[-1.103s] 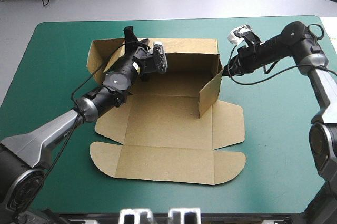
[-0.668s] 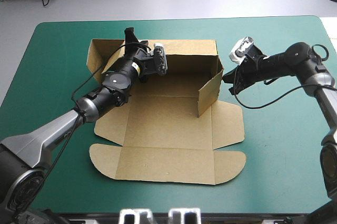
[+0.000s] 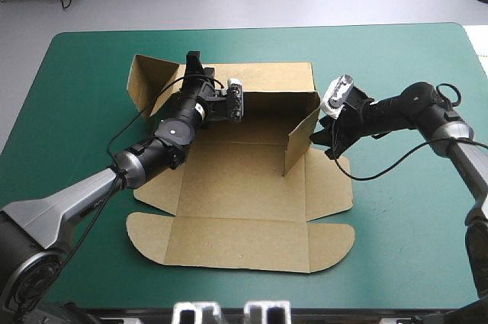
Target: Fold the box
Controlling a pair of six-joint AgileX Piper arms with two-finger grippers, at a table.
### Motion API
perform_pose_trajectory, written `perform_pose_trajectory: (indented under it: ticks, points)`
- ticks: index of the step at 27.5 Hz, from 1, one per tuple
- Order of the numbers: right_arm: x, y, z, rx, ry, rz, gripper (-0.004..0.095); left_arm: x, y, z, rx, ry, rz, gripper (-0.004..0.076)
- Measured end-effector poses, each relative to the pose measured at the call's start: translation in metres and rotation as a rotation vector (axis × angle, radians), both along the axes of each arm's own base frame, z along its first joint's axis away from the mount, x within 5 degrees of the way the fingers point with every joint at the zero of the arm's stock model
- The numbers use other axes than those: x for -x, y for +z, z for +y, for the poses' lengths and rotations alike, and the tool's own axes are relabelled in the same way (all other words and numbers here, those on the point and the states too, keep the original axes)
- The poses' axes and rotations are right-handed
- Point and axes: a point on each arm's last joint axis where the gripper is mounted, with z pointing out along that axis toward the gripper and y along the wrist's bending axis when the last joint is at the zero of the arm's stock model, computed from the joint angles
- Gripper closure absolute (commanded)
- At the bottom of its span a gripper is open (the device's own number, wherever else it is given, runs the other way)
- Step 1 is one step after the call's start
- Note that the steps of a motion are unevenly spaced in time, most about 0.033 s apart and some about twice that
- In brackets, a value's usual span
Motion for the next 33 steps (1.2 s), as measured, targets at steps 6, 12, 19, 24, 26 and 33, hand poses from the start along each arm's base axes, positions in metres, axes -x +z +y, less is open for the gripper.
perform_pose_trajectory:
  ticks: [6,12,19,24,26,33]
  points:
    - [0.002,0.01,0.014,-0.076,-0.037,-0.003,0.0058,0.009,0.0,-0.012,-0.006,0.005,-0.015,0.0733]
    - [-0.003,0.013,0.036,-0.102,-0.131,-0.059,0.0096,0.009,-0.004,-0.012,0.008,0.046,0.002,0.071]
    - [-0.008,0.016,0.039,-0.138,-0.235,-0.078,0.0177,0.013,-0.003,-0.016,0.043,0.078,0.026,0.071]
    - [-0.01,0.016,0.038,-0.157,-0.282,-0.07,0.0351,0.017,0.008,-0.026,0.153,0.148,0.067,0.071]
    - [-0.011,0.016,0.037,-0.162,-0.293,-0.066,0.048,0.016,0.013,-0.027,0.181,0.158,0.079,0.071]
    - [-0.013,0.016,0.033,-0.143,-0.294,-0.079,0.093,0.016,0.013,-0.027,0.144,0.166,0.102,0.071]
